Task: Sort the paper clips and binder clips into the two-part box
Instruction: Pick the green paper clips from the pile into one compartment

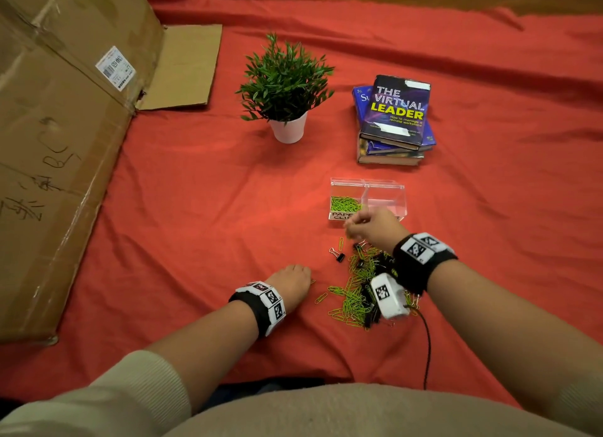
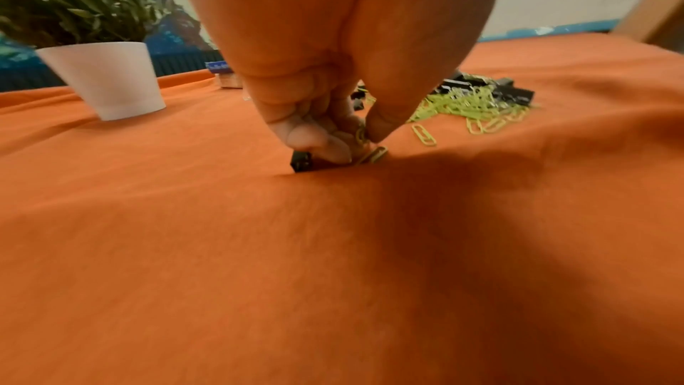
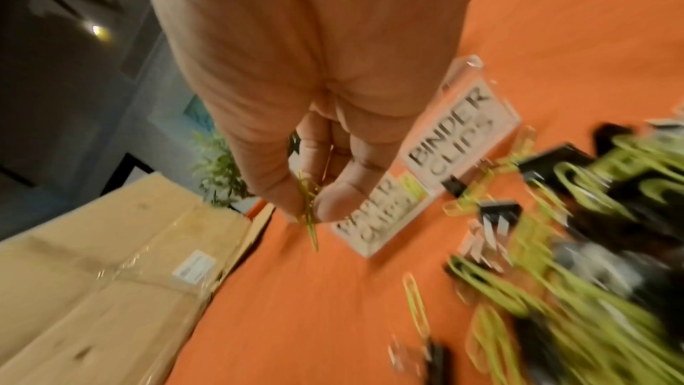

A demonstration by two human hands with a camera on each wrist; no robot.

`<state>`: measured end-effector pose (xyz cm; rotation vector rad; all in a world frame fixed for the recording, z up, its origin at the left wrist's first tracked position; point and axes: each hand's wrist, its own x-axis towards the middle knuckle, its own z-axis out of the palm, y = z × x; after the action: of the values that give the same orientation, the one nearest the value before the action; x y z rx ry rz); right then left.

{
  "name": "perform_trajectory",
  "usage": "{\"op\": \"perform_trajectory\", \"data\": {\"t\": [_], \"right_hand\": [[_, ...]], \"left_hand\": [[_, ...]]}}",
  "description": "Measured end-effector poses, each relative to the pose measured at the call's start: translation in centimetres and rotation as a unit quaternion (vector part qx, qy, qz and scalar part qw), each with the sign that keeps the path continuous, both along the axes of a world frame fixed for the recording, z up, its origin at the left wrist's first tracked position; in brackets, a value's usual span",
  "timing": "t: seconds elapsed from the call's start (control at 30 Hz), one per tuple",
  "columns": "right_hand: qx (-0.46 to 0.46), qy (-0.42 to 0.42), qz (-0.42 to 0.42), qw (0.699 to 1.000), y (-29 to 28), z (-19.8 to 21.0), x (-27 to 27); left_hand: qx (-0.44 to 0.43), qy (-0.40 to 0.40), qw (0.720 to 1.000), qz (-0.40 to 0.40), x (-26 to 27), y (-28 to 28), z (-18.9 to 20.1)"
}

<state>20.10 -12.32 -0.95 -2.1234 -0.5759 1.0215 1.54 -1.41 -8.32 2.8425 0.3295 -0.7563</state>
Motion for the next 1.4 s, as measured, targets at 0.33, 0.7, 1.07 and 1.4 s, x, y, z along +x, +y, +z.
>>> {"op": "perform_trajectory", "data": {"t": [0.33,0.7,1.07,1.4], "right_hand": [[-0.054,-0.195,0.037,0.979,5.0,-0.6,4.4],[-0.124,-0.246,0.154,0.949,-2.0,-3.6,-1.0],[-0.183,-0.220,0.095,0.954,-2.5,-5.9,-1.8],[-0.140,-0.248,0.278,0.917,-2.1,-5.9,-4.0]], "left_hand": [[-0.185,-0.075,0.968,0.149,3.0,2.0,2.2],[-0.151,-0.166,0.963,0.146,13.9,4.4,6.3],[-0.133,-0.213,0.958,0.135,12.3,2.9,5.4],[-0.086,-0.066,0.991,0.081,2.6,0.5,0.2]]}}
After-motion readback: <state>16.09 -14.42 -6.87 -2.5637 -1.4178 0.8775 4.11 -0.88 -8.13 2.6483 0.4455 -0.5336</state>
